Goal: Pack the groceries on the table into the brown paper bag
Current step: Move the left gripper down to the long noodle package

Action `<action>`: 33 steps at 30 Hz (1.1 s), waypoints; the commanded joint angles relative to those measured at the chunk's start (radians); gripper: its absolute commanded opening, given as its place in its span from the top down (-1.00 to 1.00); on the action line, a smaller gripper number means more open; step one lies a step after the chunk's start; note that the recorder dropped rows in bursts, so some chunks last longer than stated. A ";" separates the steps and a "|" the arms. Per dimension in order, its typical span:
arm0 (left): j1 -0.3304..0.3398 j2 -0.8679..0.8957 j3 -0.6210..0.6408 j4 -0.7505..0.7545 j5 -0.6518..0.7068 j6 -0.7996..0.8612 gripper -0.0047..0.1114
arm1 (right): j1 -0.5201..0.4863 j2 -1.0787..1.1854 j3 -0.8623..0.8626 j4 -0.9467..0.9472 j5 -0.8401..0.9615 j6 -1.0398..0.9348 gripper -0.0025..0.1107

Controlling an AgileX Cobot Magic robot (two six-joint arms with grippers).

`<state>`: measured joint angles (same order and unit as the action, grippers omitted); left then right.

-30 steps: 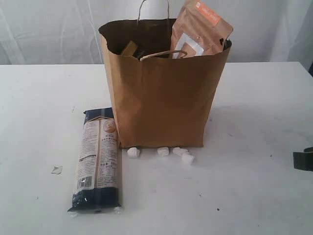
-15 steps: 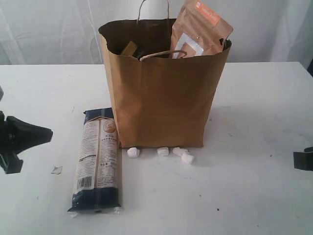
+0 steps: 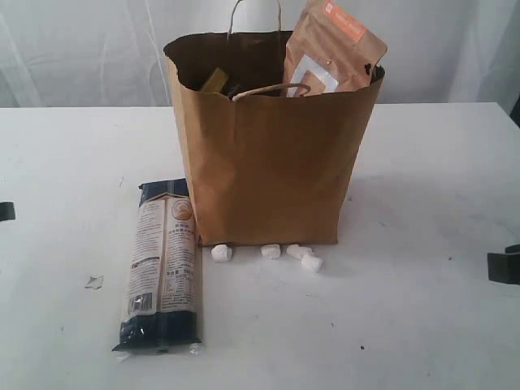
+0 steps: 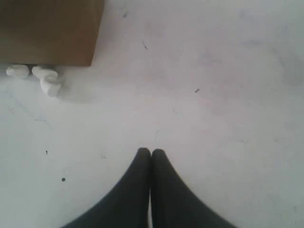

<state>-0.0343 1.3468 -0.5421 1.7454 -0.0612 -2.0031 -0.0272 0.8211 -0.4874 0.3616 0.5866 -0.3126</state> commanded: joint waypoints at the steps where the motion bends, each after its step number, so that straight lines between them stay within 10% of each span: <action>1: 0.013 0.031 0.011 -0.001 0.050 0.207 0.92 | -0.004 0.001 0.003 0.001 0.001 -0.007 0.96; 11: 0.011 0.074 0.229 -0.001 -0.401 1.679 0.92 | -0.004 0.001 0.003 0.003 -0.019 -0.007 0.96; 16: -0.039 0.031 0.275 -0.001 -0.554 1.880 0.92 | -0.004 0.001 0.003 0.005 -0.033 -0.007 0.96; 25: -0.344 -0.151 0.191 -0.512 -0.540 1.702 0.92 | -0.004 0.001 0.003 0.005 -0.035 -0.007 0.96; 30: -0.359 -0.244 0.051 -0.823 -0.257 1.295 0.92 | -0.004 0.001 0.003 0.005 -0.027 -0.007 0.96; 33: -0.359 -0.260 -0.154 -0.880 0.167 0.943 0.92 | -0.004 0.001 0.003 0.005 -0.020 -0.007 0.96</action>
<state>-0.3852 1.0954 -0.6061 0.9360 -0.1408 -0.8517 -0.0272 0.8211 -0.4874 0.3616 0.5646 -0.3131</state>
